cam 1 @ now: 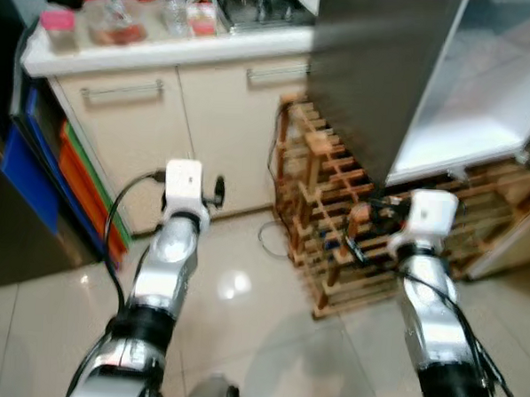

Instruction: Restocking fridge

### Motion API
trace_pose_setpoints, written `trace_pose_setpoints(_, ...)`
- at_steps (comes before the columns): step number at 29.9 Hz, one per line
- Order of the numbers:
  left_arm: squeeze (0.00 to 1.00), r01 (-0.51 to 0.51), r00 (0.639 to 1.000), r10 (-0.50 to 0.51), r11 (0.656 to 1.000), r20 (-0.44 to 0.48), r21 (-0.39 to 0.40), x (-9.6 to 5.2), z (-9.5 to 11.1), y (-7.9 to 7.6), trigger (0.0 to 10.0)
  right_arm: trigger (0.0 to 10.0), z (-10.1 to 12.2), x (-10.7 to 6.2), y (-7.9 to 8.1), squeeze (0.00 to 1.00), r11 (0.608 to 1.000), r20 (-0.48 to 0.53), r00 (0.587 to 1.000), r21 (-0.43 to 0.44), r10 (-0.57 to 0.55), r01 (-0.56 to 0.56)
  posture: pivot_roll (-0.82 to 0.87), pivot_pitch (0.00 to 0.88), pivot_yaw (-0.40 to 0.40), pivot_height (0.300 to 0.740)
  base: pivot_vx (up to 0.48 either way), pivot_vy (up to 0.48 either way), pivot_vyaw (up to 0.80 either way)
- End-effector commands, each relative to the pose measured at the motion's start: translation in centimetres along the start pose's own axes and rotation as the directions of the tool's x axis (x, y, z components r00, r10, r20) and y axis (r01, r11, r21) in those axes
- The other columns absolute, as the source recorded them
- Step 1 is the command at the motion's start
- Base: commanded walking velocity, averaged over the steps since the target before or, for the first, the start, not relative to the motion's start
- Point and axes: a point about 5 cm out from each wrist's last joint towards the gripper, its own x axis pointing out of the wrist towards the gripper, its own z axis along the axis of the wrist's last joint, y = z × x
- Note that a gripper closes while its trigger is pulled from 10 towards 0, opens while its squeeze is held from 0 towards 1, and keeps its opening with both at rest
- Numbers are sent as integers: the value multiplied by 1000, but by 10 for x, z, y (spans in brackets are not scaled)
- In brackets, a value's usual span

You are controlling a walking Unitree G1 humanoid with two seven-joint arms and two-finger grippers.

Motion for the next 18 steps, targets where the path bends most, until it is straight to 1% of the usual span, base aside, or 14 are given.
trace_pose_setpoints(1, 0, -1, 999, 0, 1000, 40, 10, -2, 6, 3, 10000, 10000, 3, -2, 1, 0, 1000, 22, 1000, -8, 17, -17, -87, 0, 47, 703, 0, 0, 625)
trace_pose_setpoints(3, 0, -4, 999, 4, 1000, 52, 6, -3, 8, 6, 10000, 10000, 4, -4, 3, 0, 1000, 27, 999, -5, 24, -24, -85, 0, 45, 703, 0, 0, 625)
trace_pose_setpoints(5, 0, -29, 996, 28, 1000, 79, 12, -7, 12, 15, 10000, 10000, 6, -8, 8, 0, 999, 39, 998, 11, 42, -43, -70, 0, 39, 703, 0, 0, 609)
trace_pose_setpoints(7, 0, -35, 996, 34, 999, 88, 13, -8, 13, 18, 10000, 10000, 5, -10, 11, 0, 998, 40, 998, 19, 50, -51, -68, 0, 38, 703, 0, 0, 606)
trace_pose_setpoints(8, 0, -45, 994, 43, 999, 101, 20, -12, 14, 22, 10000, 10000, 2, -12, 15, 0, 997, 26, 998, 47, 64, -66, -56, 0, 33, 703, 0, 0, 606)
trace_pose_setpoints(12, 0, -55, 994, 55, 998, 93, -3, -14, 13, 24, 10000, 10000, -1, -13, 20, 0, 995, 13, 997, 65, 70, -70, -33, 0, 24, 703, 0, 0, 597)
trace_pose_setpoints(14, 0, -54, 994, 56, 998, 89, -28, -15, 13, 25, 10000, 10000, -1, -12, 25, 0, 993, 16, 997, 88, 77, -78, -30, 0, 23, 703, 0, 0, 594)
trace_pose_setpoints(15, 0, -55, 994, 58, 998, 92, -34, -14, 14, 24, 10000, 10000, 0, -10, 28, 0, 990, 16, 997, 117, 80, -81, -16, 0, 21, 703, 480, 0, 0)
trace_pose_setpoints(16, 0, -55, 994, 58, 998, 92, -34, -14, 14, 24, 10000, 10000, 0, -10, 28, 0, 990, 16, 997, 117, 80, -81, -16, 0, 21, 703, 480, 0, 0)
trace_pose_setpoints(17, 0, -48, 993, 50, 999, 104, -22, -12, 19, 21, 10000, 10000, 2, -7, 33, 0, 986, 24, 997, 145, 80, -83, -10, 0, 19, 703, 480, 0, 0)
trace_pose_setpoints(18, 0, -48, 993, 50, 999, 104, -22, -12, 19, 21, 10000, 10000, 2, -7, 33, 0, 986, 24, 997, 145, 80, -83, -10, 0, 19, 703, 480, 0, 0)
